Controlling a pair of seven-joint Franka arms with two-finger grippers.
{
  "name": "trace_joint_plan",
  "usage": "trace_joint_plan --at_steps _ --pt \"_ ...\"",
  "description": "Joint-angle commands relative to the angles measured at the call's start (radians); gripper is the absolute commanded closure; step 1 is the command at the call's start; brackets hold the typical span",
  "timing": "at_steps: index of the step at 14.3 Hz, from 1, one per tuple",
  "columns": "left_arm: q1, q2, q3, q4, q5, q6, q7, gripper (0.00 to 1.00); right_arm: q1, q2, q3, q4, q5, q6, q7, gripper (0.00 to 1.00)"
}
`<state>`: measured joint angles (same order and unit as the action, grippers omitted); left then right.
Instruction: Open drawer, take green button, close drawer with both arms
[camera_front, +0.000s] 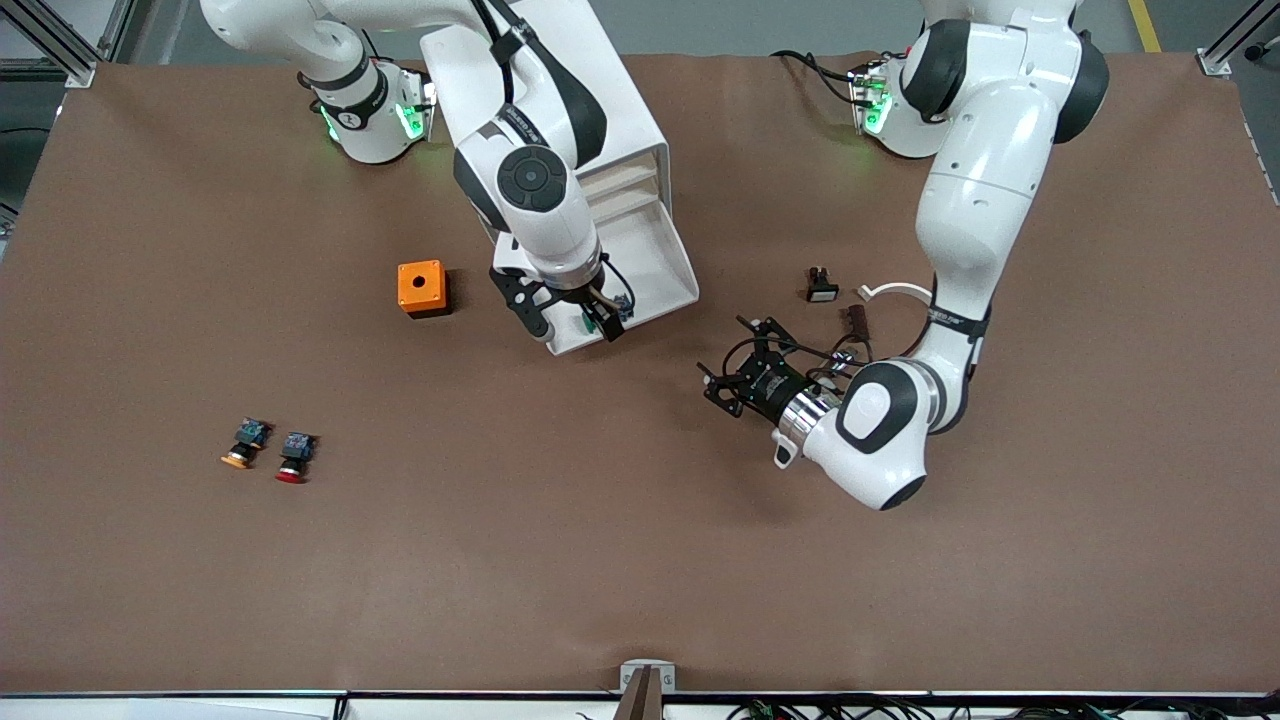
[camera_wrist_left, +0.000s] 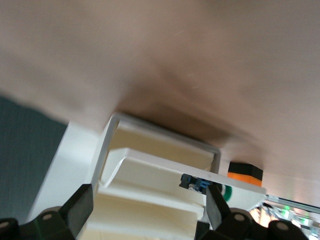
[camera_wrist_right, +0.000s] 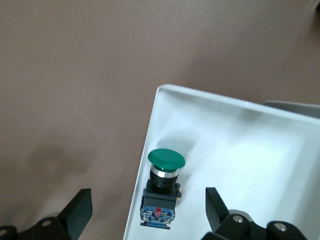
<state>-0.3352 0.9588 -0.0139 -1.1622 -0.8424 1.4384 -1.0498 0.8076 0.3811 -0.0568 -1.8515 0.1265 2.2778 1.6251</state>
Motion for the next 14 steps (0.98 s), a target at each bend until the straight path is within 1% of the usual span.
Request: trace_joint_plan --at_steps 1,2,4,5,6,7,9,10,11,13,14 --pt "-0.016 -0.119 0.022 -0.019 0.135 0.109 0.152 0.01 0.033 0.008 -0.011 -0.046 0.013 0.072 0.039 0.0" --pt "-0.015 -0.156 0.02 -0.022 0.181 0.17 0.189 0.01 0.042 0.027 -0.011 -0.046 0.013 0.087 0.051 0.0" --pt "-0.018 -0.201 0.019 -0.024 0.262 0.25 0.2 0.01 0.054 0.047 -0.011 -0.048 0.013 0.112 0.064 0.0" --pt "-0.018 -0.215 0.02 -0.024 0.288 0.279 0.203 0.01 0.054 0.05 -0.011 -0.048 0.013 0.112 0.064 0.01" --pt "-0.013 -0.224 0.022 -0.024 0.295 0.293 0.203 0.01 0.054 0.05 -0.011 -0.048 0.013 0.112 0.064 0.05" --pt "-0.012 -0.226 0.023 -0.024 0.298 0.295 0.203 0.01 0.054 0.05 -0.011 -0.048 0.013 0.112 0.064 0.15" --pt "-0.018 -0.262 0.029 -0.024 0.308 0.307 0.202 0.01 0.054 0.05 -0.011 -0.046 0.013 0.114 0.064 0.51" --pt "-0.018 -0.267 0.029 -0.024 0.315 0.31 0.202 0.01 0.054 0.05 -0.011 -0.046 0.013 0.115 0.062 0.6" --pt "-0.021 -0.267 0.025 -0.021 0.315 0.327 0.202 0.01 0.054 0.05 -0.011 -0.046 0.013 0.115 0.062 0.67" --pt "-0.034 -0.293 0.017 -0.024 0.339 0.387 0.2 0.01 0.054 0.048 -0.011 -0.041 0.013 0.115 0.061 0.92" --pt "-0.051 -0.293 0.017 -0.024 0.373 0.396 0.199 0.01 0.054 0.047 -0.011 -0.04 0.013 0.112 0.061 1.0"
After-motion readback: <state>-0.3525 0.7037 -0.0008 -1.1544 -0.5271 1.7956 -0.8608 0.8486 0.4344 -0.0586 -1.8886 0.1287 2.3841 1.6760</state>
